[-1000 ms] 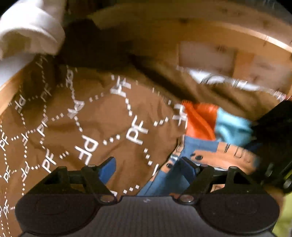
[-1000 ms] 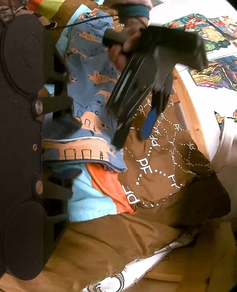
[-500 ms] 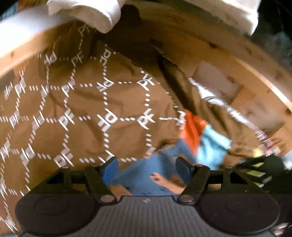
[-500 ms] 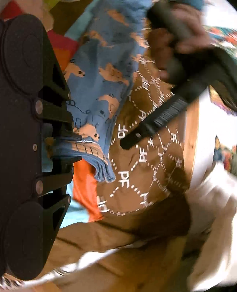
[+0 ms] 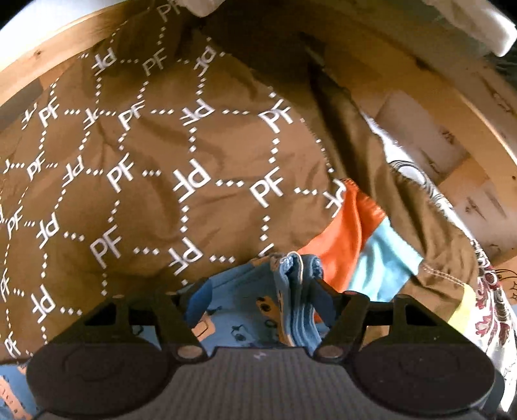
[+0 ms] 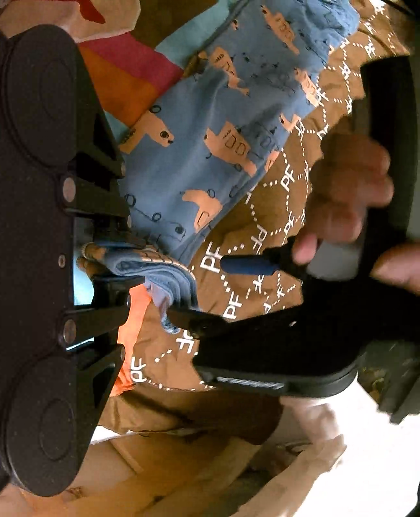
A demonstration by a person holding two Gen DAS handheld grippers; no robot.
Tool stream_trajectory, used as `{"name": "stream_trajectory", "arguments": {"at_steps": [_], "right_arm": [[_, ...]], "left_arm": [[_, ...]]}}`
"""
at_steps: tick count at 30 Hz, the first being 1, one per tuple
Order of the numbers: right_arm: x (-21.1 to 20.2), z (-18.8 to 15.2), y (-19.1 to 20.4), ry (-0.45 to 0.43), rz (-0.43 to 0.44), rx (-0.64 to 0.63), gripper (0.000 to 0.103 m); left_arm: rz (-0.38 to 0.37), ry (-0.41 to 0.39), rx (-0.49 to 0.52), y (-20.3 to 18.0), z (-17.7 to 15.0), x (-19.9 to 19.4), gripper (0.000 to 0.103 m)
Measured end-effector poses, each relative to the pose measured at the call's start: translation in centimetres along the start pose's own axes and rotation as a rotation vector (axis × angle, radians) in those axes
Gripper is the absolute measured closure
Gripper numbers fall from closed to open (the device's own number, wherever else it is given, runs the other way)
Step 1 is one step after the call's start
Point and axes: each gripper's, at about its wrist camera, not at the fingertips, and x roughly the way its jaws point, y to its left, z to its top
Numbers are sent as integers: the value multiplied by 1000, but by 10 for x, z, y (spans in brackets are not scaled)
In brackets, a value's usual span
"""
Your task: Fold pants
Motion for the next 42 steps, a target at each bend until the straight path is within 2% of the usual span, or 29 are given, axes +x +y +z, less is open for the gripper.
{"name": "stream_trajectory", "arguments": {"at_steps": [1, 3, 6, 13, 18, 23, 27, 32, 38, 42], "right_arm": [[-1, 1, 3, -3, 1, -9, 87], [-3, 4, 7, -9, 3, -22, 87], [-6, 8, 13, -20, 8, -25, 89], [-19, 38, 33, -59, 35, -97, 89], [-26, 76, 64, -68, 150, -229, 89], [-22, 105, 111, -72, 226, -340, 89], [-5, 117, 146, -66, 258, -301, 89], [17, 120, 187, -56, 284, -215, 89], [28, 124, 208, -57, 279, -125, 89], [31, 123, 218, -65, 275, -140, 88]], "left_arm": [[5, 4, -4, 1, -2, 1, 58], [20, 27, -16, 6, -5, 4, 82], [-27, 23, -69, 23, -13, -1, 88], [-154, -89, -129, 74, -44, -49, 89], [-209, -153, -160, 131, -91, -90, 90], [-233, -196, -193, 195, -148, -101, 91], [-249, -211, -253, 237, -182, -87, 91], [-251, -190, -326, 272, -205, -67, 92], [-256, -222, -297, 287, -221, -72, 94], [-255, -225, -277, 291, -227, -70, 94]]}}
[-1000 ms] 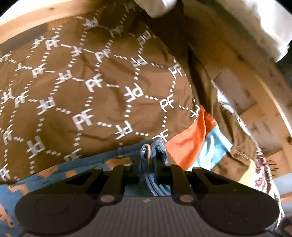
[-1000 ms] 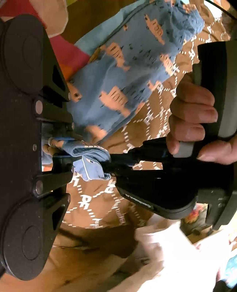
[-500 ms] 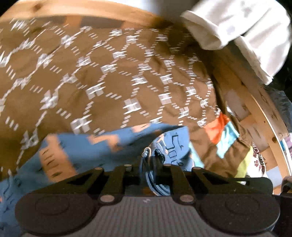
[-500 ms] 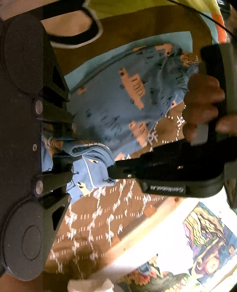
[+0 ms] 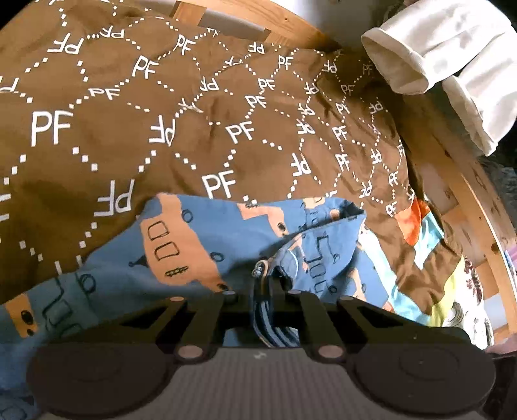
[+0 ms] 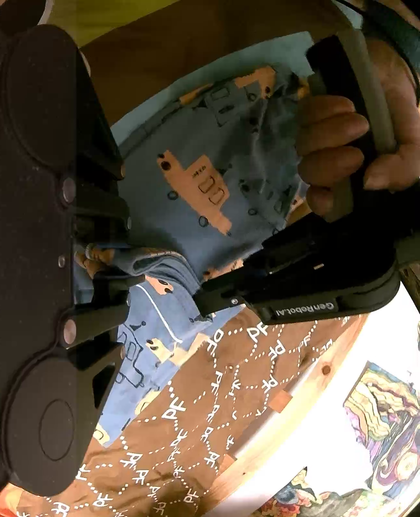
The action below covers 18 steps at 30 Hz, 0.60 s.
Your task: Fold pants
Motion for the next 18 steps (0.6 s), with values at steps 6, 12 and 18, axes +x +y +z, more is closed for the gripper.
{"name": "stream_trajectory", "arguments": {"at_steps": [6, 12, 18], "right_arm": [[-1, -8, 6, -19, -8, -39, 80], [-4, -14, 2, -10, -5, 9, 73], [-8, -14, 0, -18, 9, 88, 85]], "left_arm": [[4, 9, -17, 8, -7, 1, 55], [-2, 3, -29, 7, -5, 6, 50], [51, 14, -40, 1, -4, 12, 90]]}}
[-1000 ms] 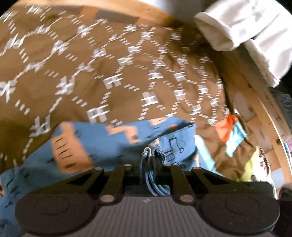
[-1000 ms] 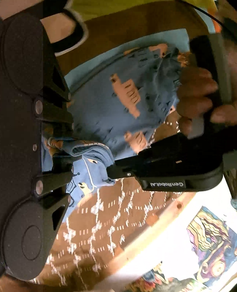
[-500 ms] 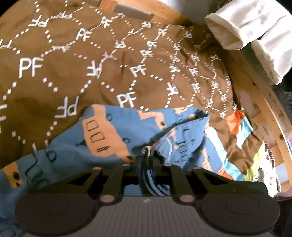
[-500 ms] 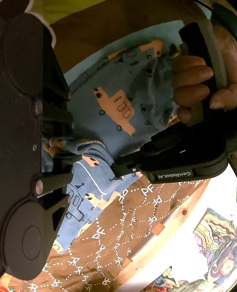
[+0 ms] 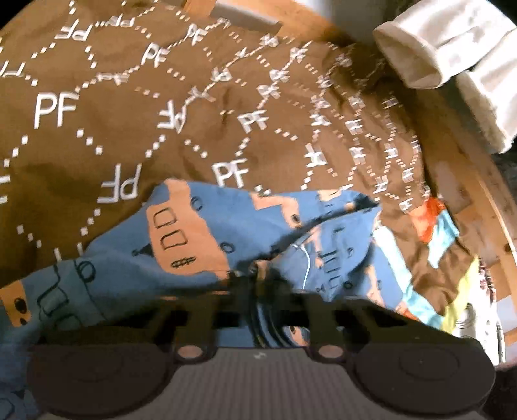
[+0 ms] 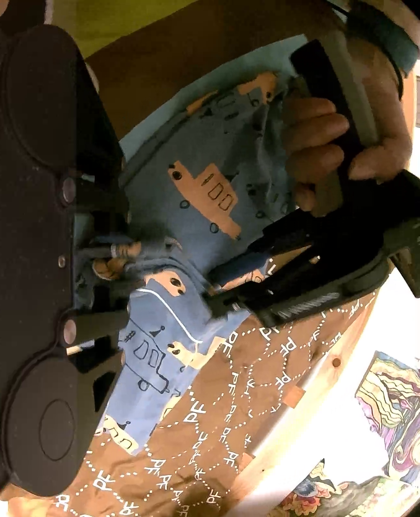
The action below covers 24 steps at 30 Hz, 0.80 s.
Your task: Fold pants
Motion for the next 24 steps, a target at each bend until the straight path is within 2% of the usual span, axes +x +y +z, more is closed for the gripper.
{"name": "stream_trajectory", "arguments": {"at_steps": [3, 7, 12, 15, 17, 18, 20, 21, 22, 23, 24], "right_arm": [[-5, 5, 5, -30, -4, 13, 88], [-13, 13, 14, -67, -2, 11, 88], [-14, 23, 22, -90, 33, 14, 89], [-5, 26, 28, -72, 64, 25, 88], [5, 25, 31, -45, 113, 27, 84], [8, 24, 30, -32, 139, 30, 82], [1, 17, 22, -48, 185, 23, 75], [-7, 13, 14, -61, 197, 3, 72], [-15, 8, 5, -72, 198, -14, 60], [-25, 2, -8, -82, 201, -32, 50], [-34, -3, -22, -85, 193, -58, 47]], "left_arm": [[-16, -14, -41, 3, -1, -5, 94], [3, -39, -5, -1, -1, -25, 95], [57, -67, 34, 1, -7, -44, 95], [107, -35, 7, 12, -10, -39, 94], [138, -11, -11, 17, -11, -37, 86], [143, -19, -28, 20, -11, -39, 75], [158, -66, -29, 18, -13, -50, 67], [176, -92, -3, 14, -14, -55, 59], [192, -116, 29, 9, -15, -59, 54], [209, -144, 63, 3, -16, -62, 54], [220, -168, 95, -5, -17, -65, 54]]}}
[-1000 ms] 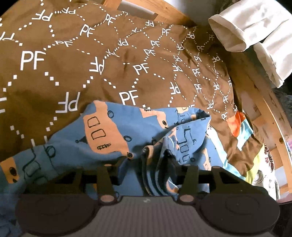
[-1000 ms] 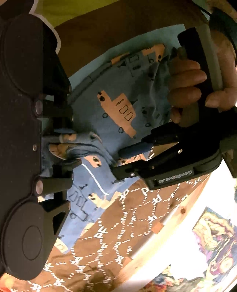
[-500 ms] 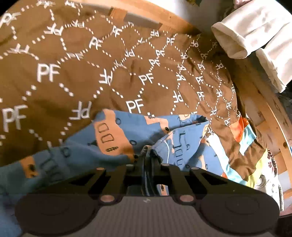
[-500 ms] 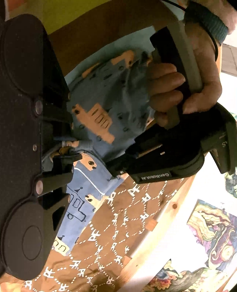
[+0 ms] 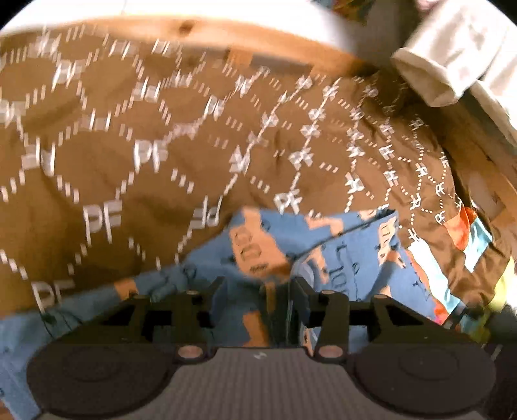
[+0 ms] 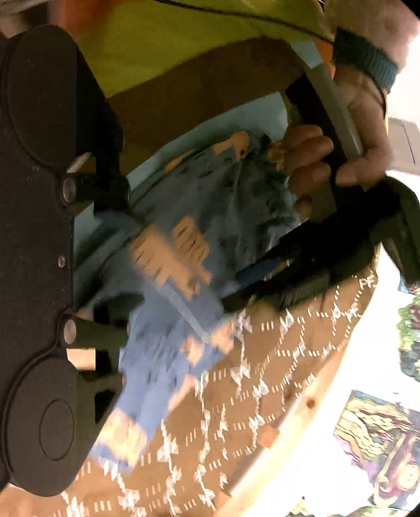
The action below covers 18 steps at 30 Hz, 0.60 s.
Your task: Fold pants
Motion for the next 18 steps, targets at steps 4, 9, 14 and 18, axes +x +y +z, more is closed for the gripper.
{"name": "stream_trajectory", "arguments": {"at_steps": [4, 9, 14, 18], "right_arm": [[-30, -18, -50, 50, -111, -52, 46], [-19, -34, -79, 120, -243, 45, 46], [-18, -71, -66, 202, -269, -28, 48], [-38, -69, -72, 156, -238, -60, 48]], "left_arm": [[-4, -98, 71, -25, 3, -15, 38], [237, 35, 136, -48, -9, 21, 36], [320, 77, 123, -40, -34, 35, 29], [334, 92, 95, -41, -32, 27, 24]]}}
